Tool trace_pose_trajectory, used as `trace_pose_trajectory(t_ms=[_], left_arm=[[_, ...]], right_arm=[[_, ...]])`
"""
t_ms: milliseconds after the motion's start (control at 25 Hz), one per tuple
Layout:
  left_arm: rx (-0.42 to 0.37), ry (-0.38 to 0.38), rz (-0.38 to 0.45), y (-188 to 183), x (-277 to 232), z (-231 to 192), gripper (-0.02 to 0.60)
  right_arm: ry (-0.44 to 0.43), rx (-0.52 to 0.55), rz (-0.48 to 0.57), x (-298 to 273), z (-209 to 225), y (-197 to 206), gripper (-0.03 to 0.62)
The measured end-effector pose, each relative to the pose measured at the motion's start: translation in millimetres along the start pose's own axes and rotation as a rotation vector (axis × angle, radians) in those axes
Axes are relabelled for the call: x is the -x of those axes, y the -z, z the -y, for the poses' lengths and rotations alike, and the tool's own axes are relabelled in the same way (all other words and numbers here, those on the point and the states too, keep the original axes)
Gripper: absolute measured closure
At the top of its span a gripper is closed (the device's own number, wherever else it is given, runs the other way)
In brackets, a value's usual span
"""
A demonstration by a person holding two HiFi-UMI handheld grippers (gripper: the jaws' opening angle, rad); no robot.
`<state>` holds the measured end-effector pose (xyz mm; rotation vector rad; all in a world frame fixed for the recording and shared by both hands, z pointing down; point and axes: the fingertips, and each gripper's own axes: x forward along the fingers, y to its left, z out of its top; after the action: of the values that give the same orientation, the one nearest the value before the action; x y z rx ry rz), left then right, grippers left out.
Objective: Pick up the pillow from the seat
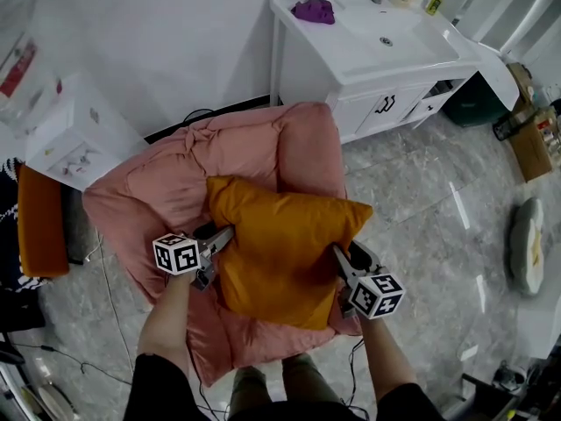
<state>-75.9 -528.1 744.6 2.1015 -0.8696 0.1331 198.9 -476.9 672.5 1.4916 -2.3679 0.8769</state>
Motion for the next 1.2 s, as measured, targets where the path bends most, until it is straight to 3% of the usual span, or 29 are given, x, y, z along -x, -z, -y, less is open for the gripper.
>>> trace_pose_trajectory(t_ms=[320,680,960,1200], left_arm=[[-0.091,-0.059,0.005,6.4,23.0,25.8,0.453],[-0.199,-0.072,0.047,19.2,70.5,78.9,0.469],[-0.278,-0.123,0.126,32.5,118.9,127.8,0.479],[-0.343,-0.107,0.166,43.3,159.3,170.0,0.482]], right_arm=[[0.062,-0.010,0.037,26.9,-13.0,7.5,0.534],[0.120,-0.003,0.101,81.9,-37.7,16.9,0.556],[0.174,0.029,0.168,136.3,-67.9,23.5,0.569],[0.203,0.038,0.235,184.8,-94.8,24.7,0.571]])
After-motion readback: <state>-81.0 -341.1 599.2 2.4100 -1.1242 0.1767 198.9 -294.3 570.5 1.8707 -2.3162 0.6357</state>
